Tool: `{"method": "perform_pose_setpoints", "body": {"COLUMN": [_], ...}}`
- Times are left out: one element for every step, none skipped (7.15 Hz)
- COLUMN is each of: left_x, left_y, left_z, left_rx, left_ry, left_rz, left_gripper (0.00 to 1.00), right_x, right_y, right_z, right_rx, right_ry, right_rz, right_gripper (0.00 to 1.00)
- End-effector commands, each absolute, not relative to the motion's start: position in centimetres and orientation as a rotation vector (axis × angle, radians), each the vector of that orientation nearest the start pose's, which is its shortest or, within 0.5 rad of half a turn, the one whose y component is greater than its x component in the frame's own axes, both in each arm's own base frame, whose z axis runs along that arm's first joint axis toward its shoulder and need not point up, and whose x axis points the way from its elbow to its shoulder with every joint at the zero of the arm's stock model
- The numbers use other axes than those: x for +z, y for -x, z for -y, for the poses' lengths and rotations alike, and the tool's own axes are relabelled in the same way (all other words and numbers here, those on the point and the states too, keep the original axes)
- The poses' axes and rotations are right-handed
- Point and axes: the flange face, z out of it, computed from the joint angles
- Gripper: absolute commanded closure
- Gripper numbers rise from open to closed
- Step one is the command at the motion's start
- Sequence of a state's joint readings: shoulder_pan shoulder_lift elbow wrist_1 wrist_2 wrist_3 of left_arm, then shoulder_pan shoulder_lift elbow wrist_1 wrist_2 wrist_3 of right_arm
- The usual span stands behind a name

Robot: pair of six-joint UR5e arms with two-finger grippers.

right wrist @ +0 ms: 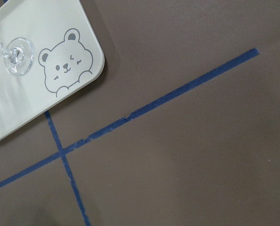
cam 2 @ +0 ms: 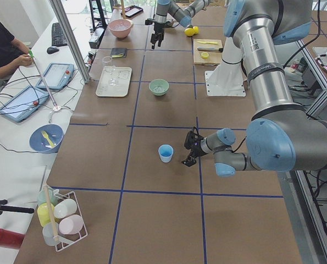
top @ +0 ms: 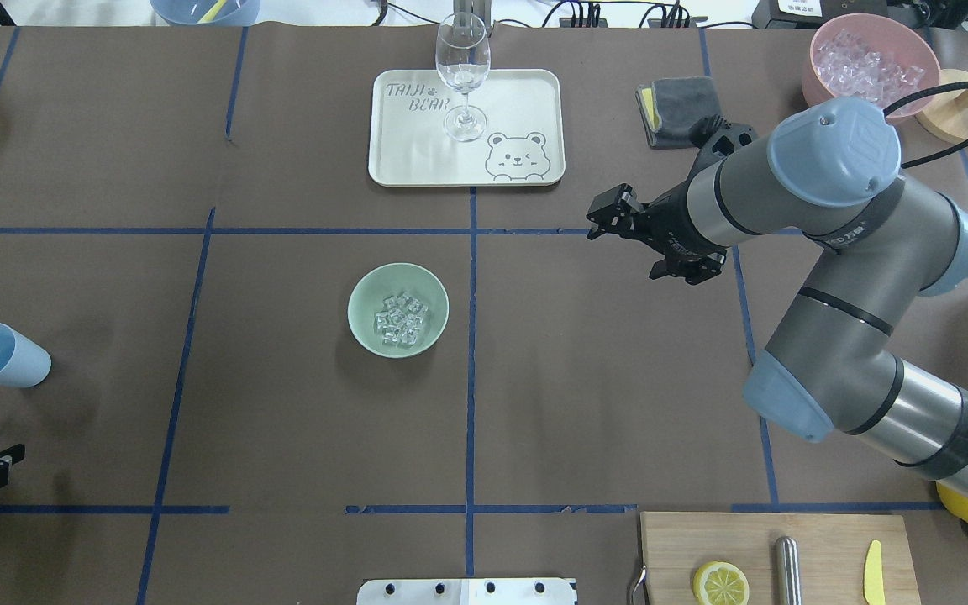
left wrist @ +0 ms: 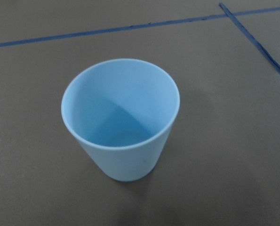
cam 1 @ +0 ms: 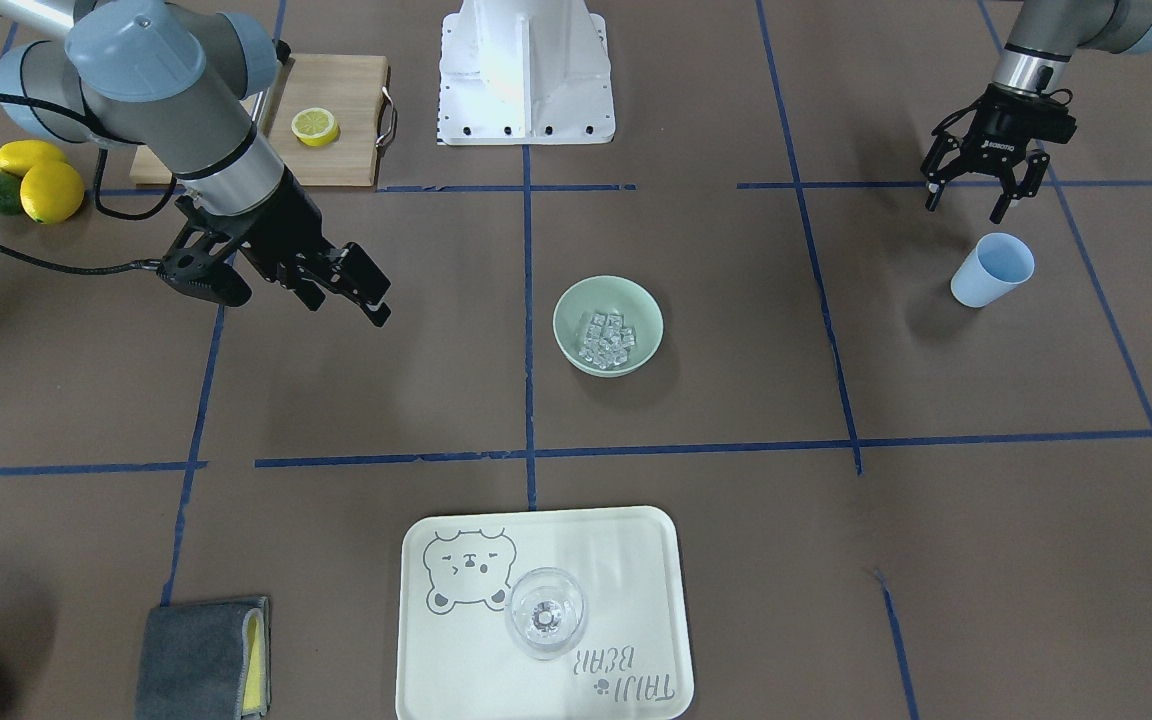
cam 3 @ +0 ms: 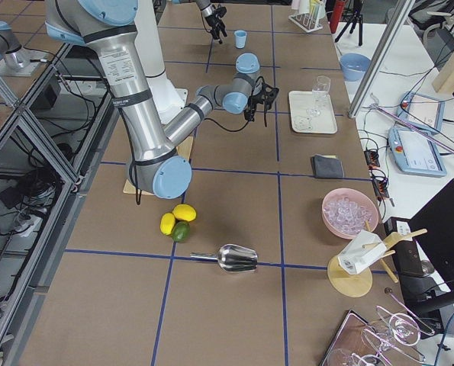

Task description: Pour ice into bowl

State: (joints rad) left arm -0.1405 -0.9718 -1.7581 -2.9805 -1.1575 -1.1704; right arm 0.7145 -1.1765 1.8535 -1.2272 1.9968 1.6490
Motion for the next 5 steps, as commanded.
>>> {"method": "perform_pose_setpoints", "body": {"left_x": [63.3, 63.1, 63.2, 63.1, 62.4], "left_y": [-19.8, -17.4, -16.7, -16.8, -15.5], "left_z": [21.3, 23.7, 24.2, 23.8, 25.7], "left_rx": [0.110, 0.167, 0.205, 0.247, 0.273], "left_ry": [-0.662, -0.752, -0.744, -0.687, -0.738], "left_rz": [-0.795, -0.730, -0.752, -0.801, -0.787], "left_gripper": [0.00, 0.00, 0.00, 0.00, 0.00], "right_x": [26.9, 26.7, 25.6, 24.8, 23.6], "right_y": [40.5, 41.5, 43.1, 45.0, 46.7], "right_z": [45.1, 44.4, 43.6, 42.4, 41.5], "right_rx": [0.474, 0.470, 0.455, 0.455, 0.461], "right_ry": [0.065, 0.045, 0.041, 0.053, 0.033], "right_rz": [1.086, 1.083, 1.095, 1.096, 1.101], "right_gripper": [0.00, 0.00, 0.00, 0.00, 0.00]}}
